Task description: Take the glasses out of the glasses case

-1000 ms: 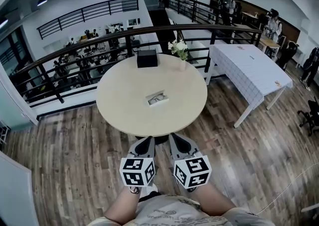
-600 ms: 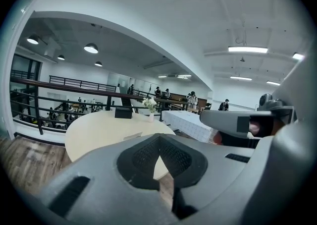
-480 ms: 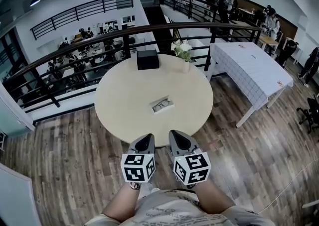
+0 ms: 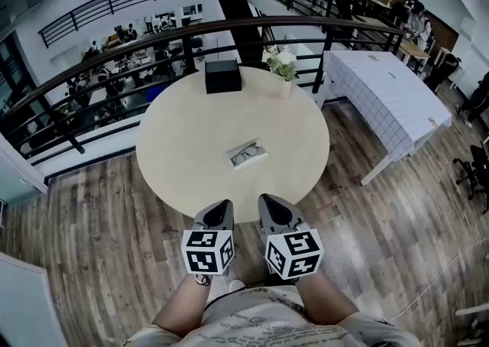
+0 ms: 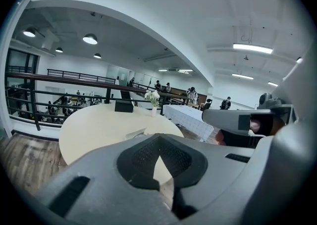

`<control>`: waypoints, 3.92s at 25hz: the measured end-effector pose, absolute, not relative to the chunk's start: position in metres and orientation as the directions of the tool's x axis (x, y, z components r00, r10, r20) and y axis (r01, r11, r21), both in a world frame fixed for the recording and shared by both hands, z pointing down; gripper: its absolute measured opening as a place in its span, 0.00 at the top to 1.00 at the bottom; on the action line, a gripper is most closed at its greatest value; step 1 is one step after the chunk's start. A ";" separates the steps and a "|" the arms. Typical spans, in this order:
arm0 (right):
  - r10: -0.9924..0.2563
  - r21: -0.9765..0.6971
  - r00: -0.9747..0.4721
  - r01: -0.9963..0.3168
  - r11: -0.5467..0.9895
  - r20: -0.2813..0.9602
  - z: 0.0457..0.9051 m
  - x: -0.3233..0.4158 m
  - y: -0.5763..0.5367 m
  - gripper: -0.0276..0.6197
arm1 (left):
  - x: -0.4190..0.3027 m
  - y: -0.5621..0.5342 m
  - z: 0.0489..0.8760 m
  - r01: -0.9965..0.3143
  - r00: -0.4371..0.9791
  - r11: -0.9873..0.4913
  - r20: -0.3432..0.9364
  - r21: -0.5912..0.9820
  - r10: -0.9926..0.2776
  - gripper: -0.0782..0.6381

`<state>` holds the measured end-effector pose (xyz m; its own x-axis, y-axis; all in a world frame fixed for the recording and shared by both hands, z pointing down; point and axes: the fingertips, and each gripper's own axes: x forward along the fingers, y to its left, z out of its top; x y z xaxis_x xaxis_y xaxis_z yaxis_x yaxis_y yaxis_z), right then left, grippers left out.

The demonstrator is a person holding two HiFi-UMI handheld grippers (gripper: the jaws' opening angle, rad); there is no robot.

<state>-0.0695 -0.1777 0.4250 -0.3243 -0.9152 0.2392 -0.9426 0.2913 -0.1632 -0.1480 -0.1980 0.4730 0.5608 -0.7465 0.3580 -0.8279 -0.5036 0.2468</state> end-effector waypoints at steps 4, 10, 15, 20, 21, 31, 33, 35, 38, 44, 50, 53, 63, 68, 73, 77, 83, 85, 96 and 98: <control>-0.905 -0.188 -0.346 -0.933 0.306 0.248 0.433 -0.055 -0.202 0.94 | -0.133 -0.218 0.475 -0.835 0.548 -0.511 0.376 0.202 -0.747 0.87; -0.884 -0.187 -0.388 -0.919 0.348 0.261 0.440 -0.029 -0.247 0.94 | -0.095 -0.257 0.497 -0.830 0.531 -0.549 0.443 0.100 -0.722 0.87; -0.865 -0.206 -0.410 -0.909 0.362 0.288 0.450 -0.012 -0.279 0.94 | -0.077 -0.301 0.504 -0.831 0.511 -0.555 0.453 0.044 -0.730 0.87; -0.853 -0.210 -0.417 -0.906 0.367 0.314 0.466 0.009 -0.300 0.94 | -0.061 -0.340 0.517 -0.816 0.484 -0.576 0.475 -0.059 -0.735 0.87; -0.850 -0.208 -0.420 -0.906 0.369 0.318 0.469 0.013 -0.305 0.94 | -0.058 -0.348 0.524 -0.810 0.479 -0.582 0.490 -0.074 -0.729 0.87; -0.819 -0.239 -0.451 -0.890 0.387 0.354 0.482 0.047 -0.354 0.94 | -0.037 -0.417 0.608 -0.729 0.342 -0.627 0.649 -0.273 -0.680 0.87; -0.812 -0.245 -0.453 -0.889 0.386 0.367 0.488 0.056 -0.363 0.94 | -0.033 -0.430 0.628 -0.706 0.307 -0.639 0.680 -0.306 -0.666 0.87; -0.805 -0.245 -0.456 -0.889 0.388 0.379 0.494 0.064 -0.371 0.94 | -0.031 -0.441 0.647 -0.683 0.270 -0.648 0.708 -0.337 -0.653 0.87; -0.797 -0.242 -0.461 -0.887 0.394 0.390 0.500 0.079 -0.381 0.94 | -0.027 -0.455 0.672 -0.663 0.224 -0.656 0.740 -0.361 -0.634 0.85; -0.782 -0.251 -0.468 -0.883 0.396 0.412 0.510 0.105 -0.403 0.94 | -0.025 -0.473 0.702 -0.676 0.170 -0.640 0.767 -0.366 -0.619 0.81; -0.767 -0.265 -0.478 -0.878 0.399 0.428 0.513 0.108 -0.413 0.94 | -0.037 -0.480 0.714 -0.631 0.101 -0.659 0.799 -0.410 -0.593 0.81; -0.754 -0.273 -0.491 -0.871 0.409 0.436 0.525 0.123 -0.430 0.94 | -0.028 -0.492 0.735 -0.615 0.070 -0.673 0.822 -0.411 -0.566 0.81; -0.744 -0.278 -0.495 -0.869 0.410 0.449 0.527 0.122 -0.438 0.94 | -0.044 -0.493 0.757 -0.596 0.004 -0.699 0.869 -0.395 -0.495 0.81; -0.752 -0.275 -0.484 -0.875 0.399 0.447 0.530 0.134 -0.448 0.94 | -0.037 -0.499 0.762 -0.615 0.018 -0.701 0.882 -0.362 -0.471 0.84; -0.757 -0.275 -0.483 -0.875 0.399 0.439 0.528 0.138 -0.450 0.94 | -0.032 -0.496 0.756 -0.625 0.037 -0.698 0.880 -0.349 -0.473 0.84; -0.758 -0.271 -0.494 -0.869 0.415 0.426 0.523 0.131 -0.447 0.94 | -0.033 -0.490 0.744 -0.625 0.034 -0.686 0.865 -0.372 -0.500 0.84; -0.755 -0.263 -0.523 -0.852 0.452 0.395 0.511 0.119 -0.441 0.94 | -0.034 -0.483 0.720 -0.663 0.049 -0.638 0.827 -0.392 -0.560 0.85; -0.758 -0.260 -0.529 -0.848 0.461 0.382 0.505 0.115 -0.440 0.94 | -0.038 -0.482 0.704 -0.686 0.057 -0.606 0.800 -0.403 -0.597 0.85; -0.742 -0.250 -0.578 -0.816 0.522 0.338 0.487 0.081 -0.419 0.94 | -0.048 -0.463 0.608 -0.861 0.117 -0.405 0.655 -0.308 -0.747 0.85; -0.737 -0.247 -0.592 -0.806 0.538 0.328 0.483 0.074 -0.415 0.94 | -0.047 -0.458 0.588 -0.897 0.137 -0.362 0.619 -0.255 -0.774 0.85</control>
<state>0.0740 -0.4154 0.4830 -0.5915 -0.7367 0.3278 -0.8063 0.5376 -0.2469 -0.0469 -0.4575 0.5884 0.1366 -0.7737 0.6187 -0.8967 -0.3620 -0.2547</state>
